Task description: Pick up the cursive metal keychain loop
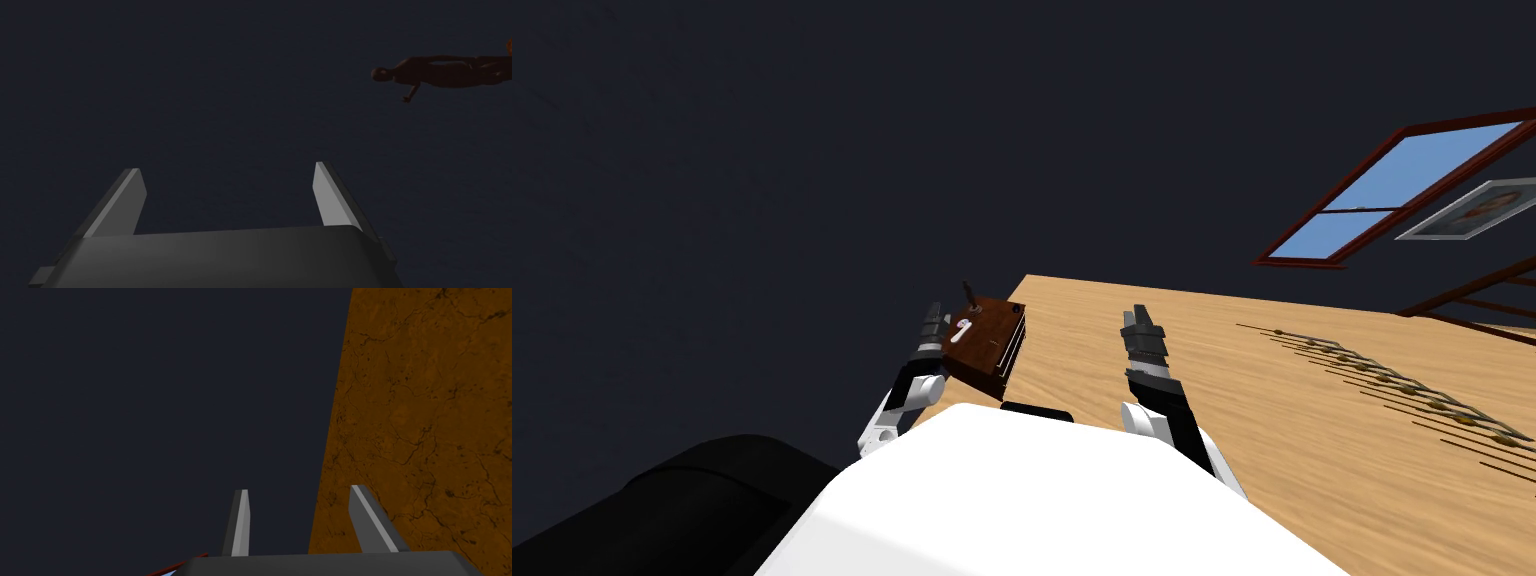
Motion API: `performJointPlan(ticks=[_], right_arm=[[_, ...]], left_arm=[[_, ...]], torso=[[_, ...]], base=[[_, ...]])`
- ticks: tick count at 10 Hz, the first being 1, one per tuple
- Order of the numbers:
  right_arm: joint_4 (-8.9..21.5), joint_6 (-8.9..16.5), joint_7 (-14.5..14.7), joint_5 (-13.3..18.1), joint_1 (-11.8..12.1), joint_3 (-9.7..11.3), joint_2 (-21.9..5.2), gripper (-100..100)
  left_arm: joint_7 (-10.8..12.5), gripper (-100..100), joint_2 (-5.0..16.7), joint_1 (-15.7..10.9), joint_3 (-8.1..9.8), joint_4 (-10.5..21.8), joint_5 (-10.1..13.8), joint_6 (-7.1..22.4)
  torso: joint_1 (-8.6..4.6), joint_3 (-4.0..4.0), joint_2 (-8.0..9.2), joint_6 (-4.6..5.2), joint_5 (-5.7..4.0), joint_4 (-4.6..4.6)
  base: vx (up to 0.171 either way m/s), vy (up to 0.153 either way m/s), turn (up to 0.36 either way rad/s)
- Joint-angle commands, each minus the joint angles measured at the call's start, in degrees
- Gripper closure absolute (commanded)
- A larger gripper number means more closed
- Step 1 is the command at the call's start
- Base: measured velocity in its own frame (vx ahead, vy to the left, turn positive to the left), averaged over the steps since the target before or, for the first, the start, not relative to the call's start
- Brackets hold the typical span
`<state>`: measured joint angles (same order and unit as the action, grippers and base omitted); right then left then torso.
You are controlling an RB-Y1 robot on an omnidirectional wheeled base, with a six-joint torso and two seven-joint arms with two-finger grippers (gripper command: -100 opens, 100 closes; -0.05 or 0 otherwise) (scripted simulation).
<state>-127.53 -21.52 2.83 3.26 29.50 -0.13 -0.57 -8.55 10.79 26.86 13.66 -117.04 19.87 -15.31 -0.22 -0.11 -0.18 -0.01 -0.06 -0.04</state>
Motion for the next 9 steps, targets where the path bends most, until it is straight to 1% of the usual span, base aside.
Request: performJointPlan(ticks=[1, 2, 3, 4, 5, 6, 7, 8, 9], right_arm=[[0.00, 0.00, 0.00, 0.00, 0.00, 0.00, 0.00, 0], [0.00, 0.00, 0.00, 0.00, 0.00, 0.00, 0.00, 0], [0.00, 0.00, 0.00, 0.00, 0.00, 0.00, 0.00, 0], [0.00, 0.00, 0.00, 0.00, 0.00, 0.00, 0.00, 0], [0.00, 0.00, 0.00, 0.00, 0.00, 0.00, 0.00, 0], [0.00, 0.00, 0.00, 0.00, 0.00, 0.00, 0.00, 0], [0.00, 0.00, 0.00, 0.00, 0.00, 0.00, 0.00, 0], [0.00, 0.00, 0.00, 0.00, 0.00, 0.00, 0.00, 0], [0.00, 0.00, 0.00, 0.00, 0.00, 0.00, 0.00, 0]], left_arm=[[-2.86, -100, 0.18, 0.11, 1.13, 1.68, 1.67, 2.17], [-4.24, -100, 0.31, 0.06, 2.11, 3.48, 3.09, 3.89], [-5.28, -100, 0.31, 0.06, 2.11, 3.48, 3.09, 4.15], [-6.97, -100, 0.41, 0.06, 3.08, 5.45, 4.51, 6.26], [-7.72, -100, 0.41, 0.06, 3.08, 5.45, 4.51, 6.26], [-9.69, -100, 0.49, 0.11, 4.02, 7.59, 5.90, 8.49], [-10.24, -100, 0.49, 0.11, 4.02, 7.59, 5.90, 8.49], [-12.51, -100, 0.58, 0.22, 4.93, 9.33, 7.28, 10.83], [-12.82, -100, 0.58, 0.22, 4.93, 9.87, 7.28, 10.83]], torso=[[0.00, 0.00, 0.00, 0.00, 0.00, 0.00], [0.01, 0.00, 0.00, 0.02, 0.01, 0.00], [-0.02, -0.02, -0.04, 0.02, 0.00, -0.01], [-0.01, -0.04, -0.08, 0.00, 0.00, -0.01], [-0.02, -0.07, -0.12, 0.02, 0.00, -0.02], [0.05, -0.04, -0.07, 0.00, 0.01, -0.02], [0.02, -0.03, -0.06, 0.02, 0.01, -0.01], [0.08, -0.02, -0.04, -0.01, 0.02, -0.01], [0.13, -0.05, -0.09, 0.02, 0.03, -0.02]], base=[[0.049, -0.056, -0.069], [0.070, -0.069, -0.141], [0.075, -0.058, -0.037], [0.083, -0.068, -0.089], [0.066, -0.040, -0.041], [0.067, -0.050, -0.128], [0.064, -0.035, -0.050], [0.080, -0.022, -0.100], [0.065, -0.021, -0.057]])
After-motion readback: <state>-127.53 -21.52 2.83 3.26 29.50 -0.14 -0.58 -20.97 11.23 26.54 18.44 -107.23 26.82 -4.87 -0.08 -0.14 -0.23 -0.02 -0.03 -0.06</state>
